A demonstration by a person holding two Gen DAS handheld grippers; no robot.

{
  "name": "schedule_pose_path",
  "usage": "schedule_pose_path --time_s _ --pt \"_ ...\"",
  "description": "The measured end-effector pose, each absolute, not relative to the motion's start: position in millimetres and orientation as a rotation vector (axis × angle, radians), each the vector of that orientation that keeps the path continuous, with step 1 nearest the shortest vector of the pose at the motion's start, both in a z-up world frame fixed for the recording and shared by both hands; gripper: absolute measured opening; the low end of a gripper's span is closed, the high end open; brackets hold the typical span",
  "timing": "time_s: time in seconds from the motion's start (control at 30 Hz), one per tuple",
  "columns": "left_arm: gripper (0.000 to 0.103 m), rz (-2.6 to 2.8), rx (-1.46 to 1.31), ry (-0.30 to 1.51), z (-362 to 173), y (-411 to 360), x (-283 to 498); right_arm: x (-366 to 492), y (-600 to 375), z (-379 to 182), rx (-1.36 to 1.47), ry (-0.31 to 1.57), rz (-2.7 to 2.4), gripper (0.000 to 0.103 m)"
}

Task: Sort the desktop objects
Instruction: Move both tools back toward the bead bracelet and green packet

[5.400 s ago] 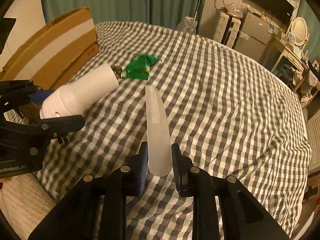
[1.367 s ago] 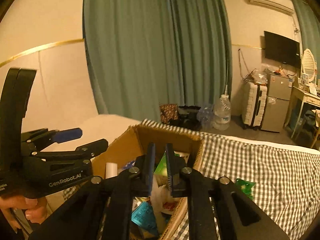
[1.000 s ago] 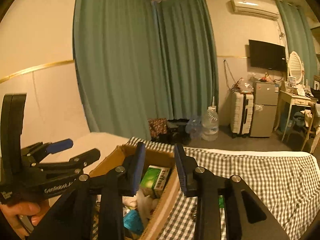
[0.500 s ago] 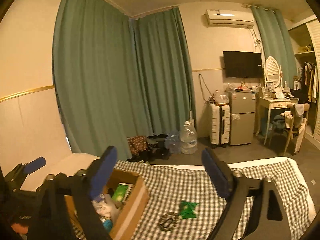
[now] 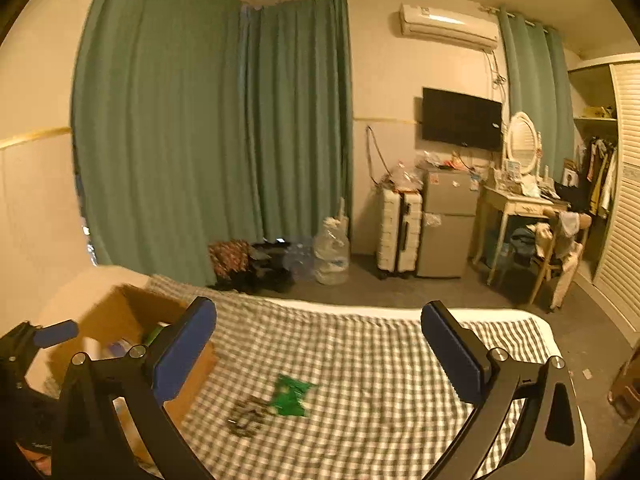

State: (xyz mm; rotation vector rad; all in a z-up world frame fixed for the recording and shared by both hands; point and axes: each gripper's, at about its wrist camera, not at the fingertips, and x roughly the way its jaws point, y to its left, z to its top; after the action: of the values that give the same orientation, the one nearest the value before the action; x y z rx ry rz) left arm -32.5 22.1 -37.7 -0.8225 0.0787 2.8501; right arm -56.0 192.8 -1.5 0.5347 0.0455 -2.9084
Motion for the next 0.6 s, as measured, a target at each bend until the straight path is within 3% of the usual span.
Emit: schedule_pose_path --time_s 0.27,0.6 --pt "0.103 2.772 -0.988 0.247 -98.1 70.1 -56.6 -103.5 217.6 -63.1 0.759 0.007 -2.865 0.102" --pt "0.103 2.708 -1.283 0.154 -168.6 73.9 -108.4 -157.4 217.7 -123.1 0.953 -0.112 -2.706 0.102"
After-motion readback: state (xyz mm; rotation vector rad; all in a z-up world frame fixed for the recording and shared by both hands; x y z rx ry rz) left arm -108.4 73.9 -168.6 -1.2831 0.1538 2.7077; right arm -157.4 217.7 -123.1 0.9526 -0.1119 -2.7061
